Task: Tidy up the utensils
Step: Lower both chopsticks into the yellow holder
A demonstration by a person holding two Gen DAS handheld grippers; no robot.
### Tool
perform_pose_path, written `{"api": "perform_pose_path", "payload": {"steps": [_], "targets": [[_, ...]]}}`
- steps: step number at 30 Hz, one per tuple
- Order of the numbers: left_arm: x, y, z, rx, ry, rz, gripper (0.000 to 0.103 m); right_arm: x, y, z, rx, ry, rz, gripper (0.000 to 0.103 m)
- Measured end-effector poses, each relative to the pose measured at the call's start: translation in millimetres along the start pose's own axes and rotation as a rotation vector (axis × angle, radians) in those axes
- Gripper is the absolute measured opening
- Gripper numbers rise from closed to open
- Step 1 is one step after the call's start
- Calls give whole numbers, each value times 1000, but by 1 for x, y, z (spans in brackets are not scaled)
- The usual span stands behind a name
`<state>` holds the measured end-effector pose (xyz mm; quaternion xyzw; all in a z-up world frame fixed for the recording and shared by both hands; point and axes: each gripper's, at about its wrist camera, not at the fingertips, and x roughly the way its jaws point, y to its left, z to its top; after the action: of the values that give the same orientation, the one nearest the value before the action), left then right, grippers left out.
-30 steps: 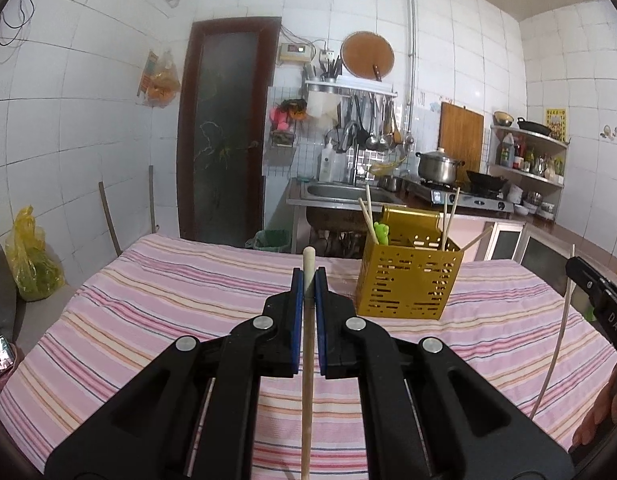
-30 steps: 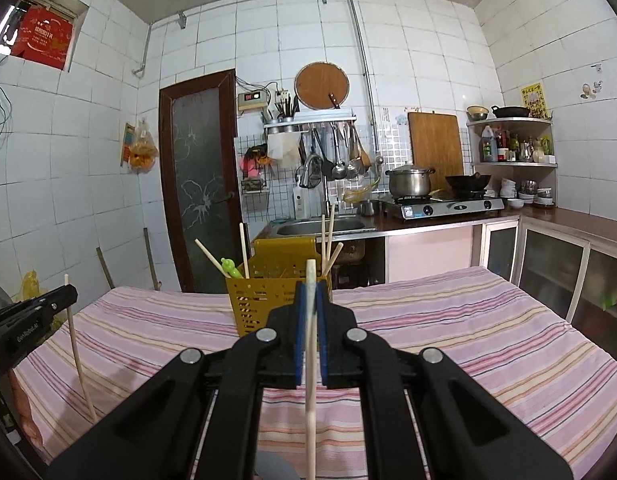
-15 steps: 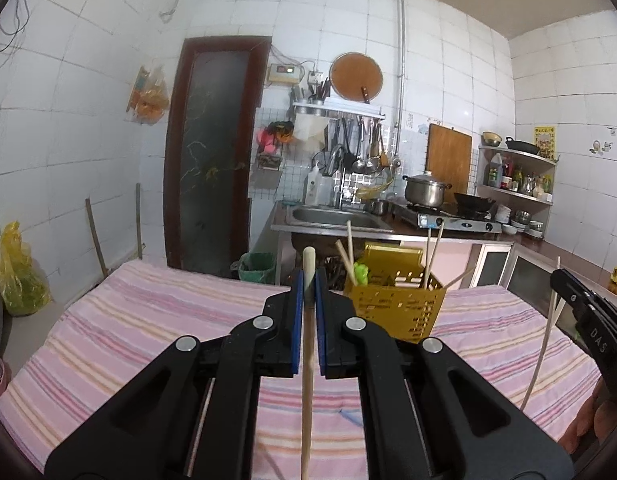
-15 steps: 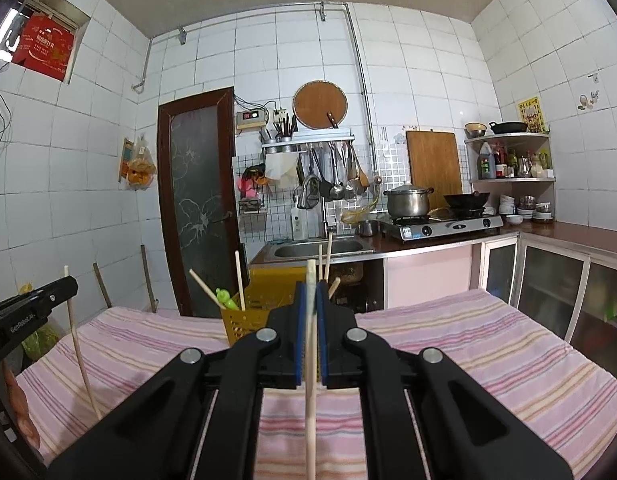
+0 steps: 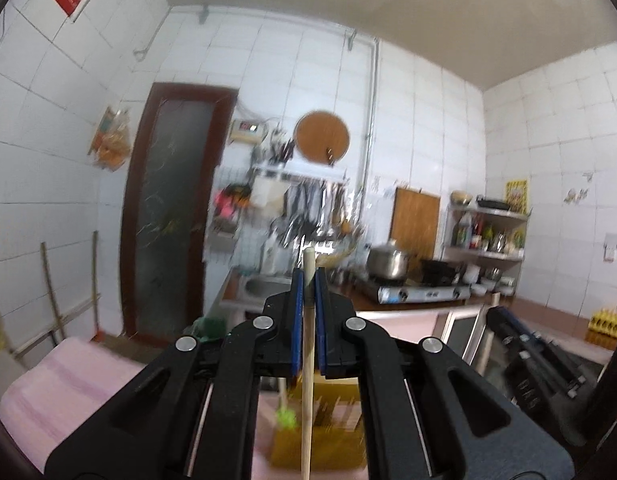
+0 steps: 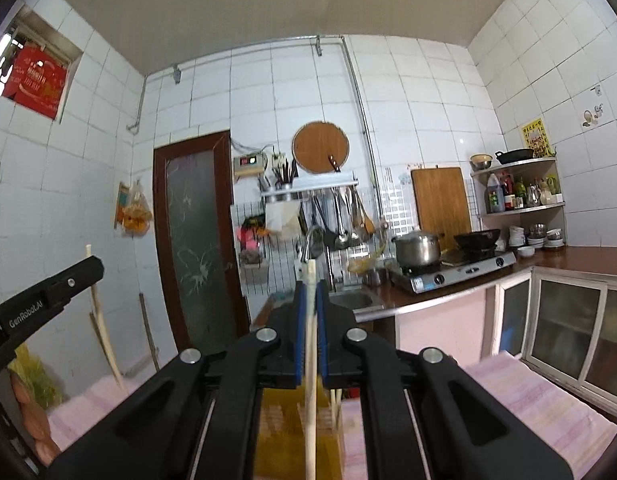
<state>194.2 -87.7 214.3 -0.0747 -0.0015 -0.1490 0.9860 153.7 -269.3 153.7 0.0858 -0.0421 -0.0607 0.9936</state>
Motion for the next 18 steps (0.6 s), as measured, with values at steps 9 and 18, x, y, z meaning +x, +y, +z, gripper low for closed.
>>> {"api": "perform_pose_path", "payload": {"steps": [9, 18], "targets": [[107, -7, -14, -12, -75, 4, 4, 78, -8, -1, 66, -94, -47, 5], [168, 2, -67, -16, -16, 36, 4, 122, 2, -42, -1, -96, -86, 5]]}}
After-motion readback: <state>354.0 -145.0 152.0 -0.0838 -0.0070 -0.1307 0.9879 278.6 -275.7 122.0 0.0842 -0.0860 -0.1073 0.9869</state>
